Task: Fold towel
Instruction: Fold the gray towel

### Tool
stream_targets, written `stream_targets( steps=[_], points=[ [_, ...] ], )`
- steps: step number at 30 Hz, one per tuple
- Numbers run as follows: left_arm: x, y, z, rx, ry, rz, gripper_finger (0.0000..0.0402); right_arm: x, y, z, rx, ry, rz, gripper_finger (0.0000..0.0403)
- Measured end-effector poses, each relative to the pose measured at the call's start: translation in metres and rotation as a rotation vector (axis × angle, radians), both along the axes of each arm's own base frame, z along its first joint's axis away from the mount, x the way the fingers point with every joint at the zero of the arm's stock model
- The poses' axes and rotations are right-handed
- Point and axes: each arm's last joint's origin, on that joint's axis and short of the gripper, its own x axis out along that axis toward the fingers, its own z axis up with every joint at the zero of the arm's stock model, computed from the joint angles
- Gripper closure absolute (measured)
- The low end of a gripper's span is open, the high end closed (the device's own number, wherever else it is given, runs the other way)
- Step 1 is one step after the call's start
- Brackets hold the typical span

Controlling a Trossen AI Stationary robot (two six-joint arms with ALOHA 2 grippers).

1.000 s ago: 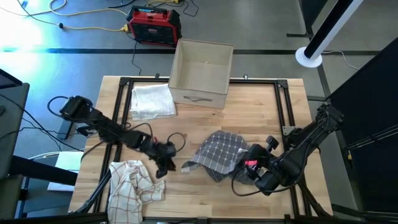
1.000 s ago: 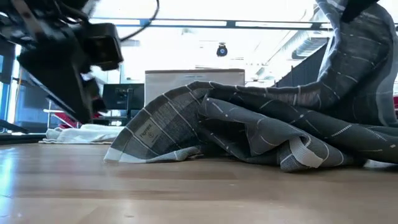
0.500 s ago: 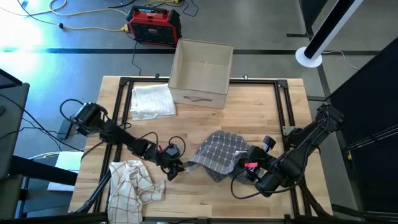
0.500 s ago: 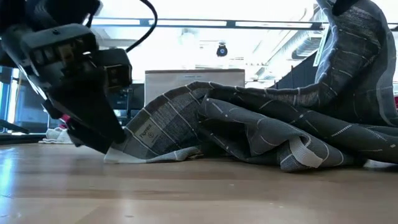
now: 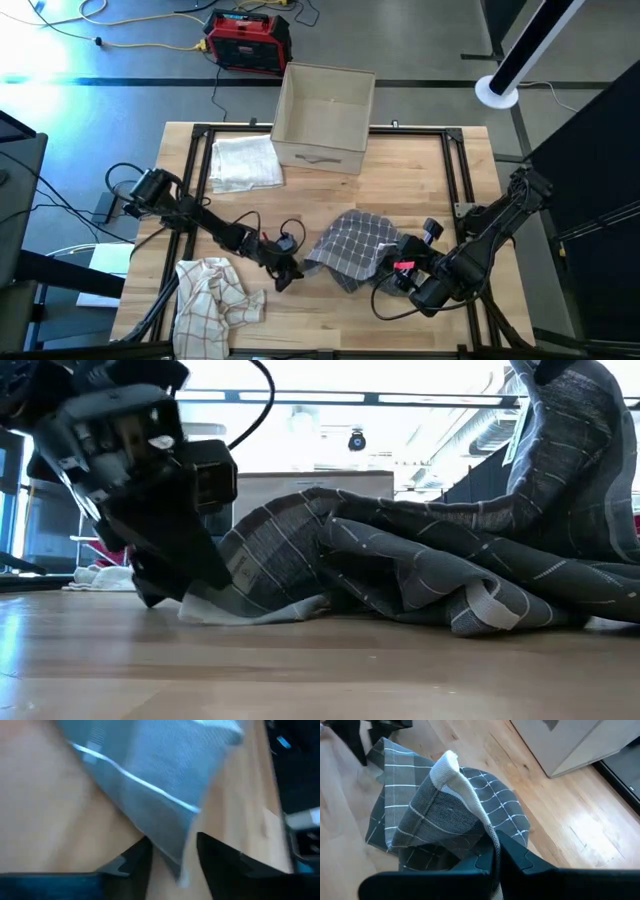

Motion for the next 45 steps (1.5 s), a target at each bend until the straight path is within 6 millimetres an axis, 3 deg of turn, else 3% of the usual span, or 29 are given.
stream_targets(
  steps=[5,12,19,27,32,38,45],
  points=[
    [0.001,-0.001,-0.001,0.03,0.034,-0.063,0.0387,0.0,0.0,0.0,-0.003,-0.005,0.001,0.0403],
    [-0.002,0.009,0.008,0.061,0.047,-0.079,0.0399,0.0,0.002,0.0,-0.005,-0.02,0.005,0.0403],
    [-0.03,0.037,0.076,0.276,-0.01,0.03,0.0401,-0.005,0.01,0.021,-0.049,-0.109,0.044,0.0403],
    [-0.091,0.07,0.173,0.531,-0.398,0.296,0.0401,-0.009,0.016,0.067,-0.238,-0.303,0.135,0.0403],
    [-0.126,0.083,0.204,0.602,-0.551,0.376,0.0401,-0.01,0.014,0.084,-0.303,-0.3,0.174,0.0403],
    [-0.142,0.088,0.197,0.594,-0.468,0.364,0.0401,-0.02,0.013,0.072,-0.084,-0.2,0.081,0.0403],
    [-0.128,0.081,0.15,0.496,-0.187,0.26,0.0401,-0.038,0.04,0.008,0.123,-0.149,0.038,0.0403]
  ],
)
